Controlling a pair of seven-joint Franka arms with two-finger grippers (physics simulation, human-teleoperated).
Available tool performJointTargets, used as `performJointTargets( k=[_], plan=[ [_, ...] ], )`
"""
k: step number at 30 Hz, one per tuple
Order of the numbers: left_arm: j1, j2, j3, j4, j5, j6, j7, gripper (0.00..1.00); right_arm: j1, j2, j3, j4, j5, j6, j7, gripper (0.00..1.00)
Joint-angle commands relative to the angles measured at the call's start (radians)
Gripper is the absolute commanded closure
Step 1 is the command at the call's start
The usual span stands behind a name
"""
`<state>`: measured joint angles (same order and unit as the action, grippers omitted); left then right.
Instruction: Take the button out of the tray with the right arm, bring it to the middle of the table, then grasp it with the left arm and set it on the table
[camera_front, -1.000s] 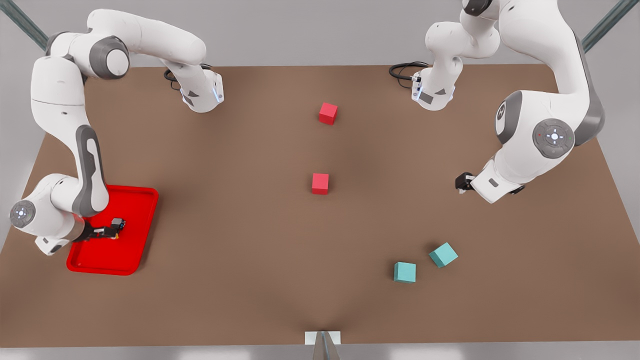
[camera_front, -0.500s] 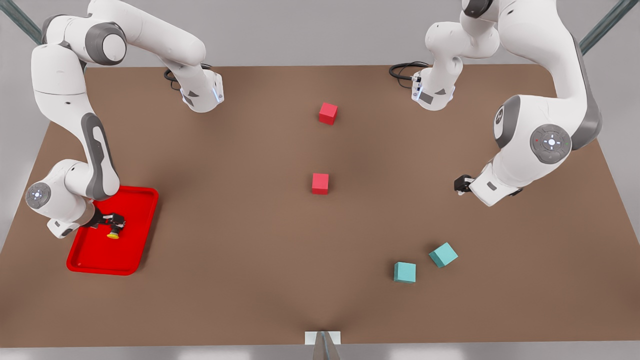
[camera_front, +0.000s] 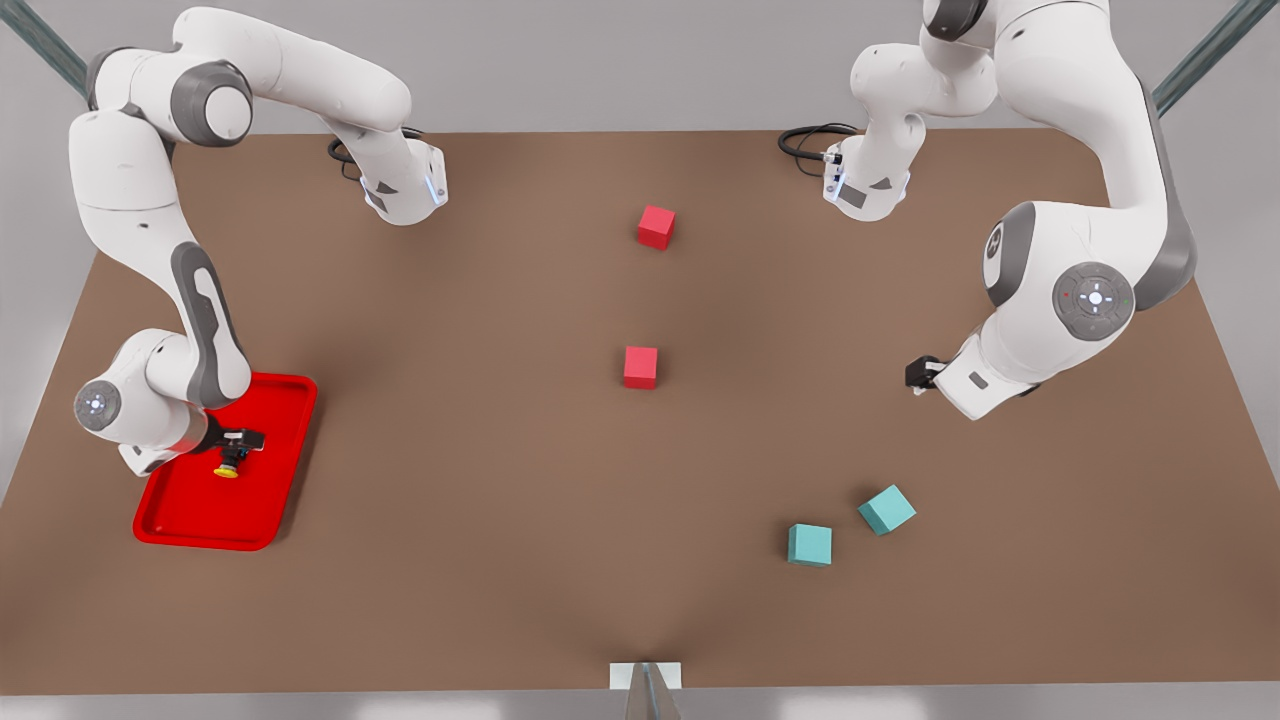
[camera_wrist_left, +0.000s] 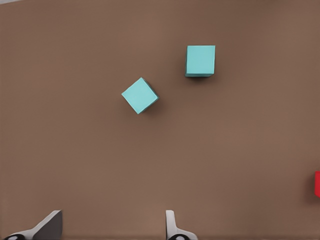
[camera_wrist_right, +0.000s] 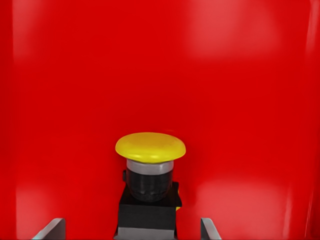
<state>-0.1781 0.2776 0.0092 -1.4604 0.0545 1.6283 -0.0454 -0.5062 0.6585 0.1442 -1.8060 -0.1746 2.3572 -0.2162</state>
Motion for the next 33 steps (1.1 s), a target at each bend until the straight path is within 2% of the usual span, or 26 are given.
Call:
performJointTargets(
  k=[1,2,3,5,6,9,12,17,21,27,33],
  plan=[
    [0.0,-0.001,0.0,0.002,0.001,0.001,-0.002,0.0,-0.002,0.003,0.0,0.0,-0.002,0.001,0.063,0.0],
    [0.0,0.0,0.0,0.002,0.001,0.001,-0.001,0.0,-0.002,0.003,0.0,0.0,-0.002,0.001,0.063,0.0],
    [0.0,-0.002,0.0,0.002,0.001,-0.001,-0.001,0.0,-0.002,0.004,0.0,0.002,-0.002,0.001,0.064,0.06],
    [0.0,0.0,0.0,0.0,0.001,0.001,-0.001,0.0,-0.002,0.01,0.0,0.019,-0.002,-0.001,0.064,0.34],
    [0.0,0.0,0.0,0.002,0.001,0.001,-0.001,0.0,-0.002,0.012,0.0,0.019,-0.002,-0.001,0.064,0.41],
    [0.0,0.0,0.0,0.0,0.001,0.001,-0.001,0.0,-0.002,0.015,0.0,0.019,-0.002,-0.001,0.063,0.44],
    [0.0,0.0,0.0,0.002,0.001,0.001,-0.001,0.0,-0.002,0.015,0.0,0.027,-0.003,-0.001,0.055,0.56],
    [0.0,0.0,0.0,0.002,0.001,0.001,-0.001,0.0,0.02,0.0,0.009,0.045,-0.006,-0.039,0.031,0.58],
    [0.0,0.0,0.0,0.002,0.001,0.001,-0.001,0.0,0.086,-0.023,0.08,0.197,-0.006,-0.213,0.026,0.58],
    [0.0,0.0,0.0,0.0,0.001,0.01,-0.001,0.0,0.156,-0.03,0.091,0.211,0.0,-0.213,0.031,0.6],
    [0.0,0.006,0.0,0.002,0.001,0.01,-0.001,0.0,0.225,-0.028,0.176,0.214,0.006,-0.217,0.173,0.6]
  ],
)
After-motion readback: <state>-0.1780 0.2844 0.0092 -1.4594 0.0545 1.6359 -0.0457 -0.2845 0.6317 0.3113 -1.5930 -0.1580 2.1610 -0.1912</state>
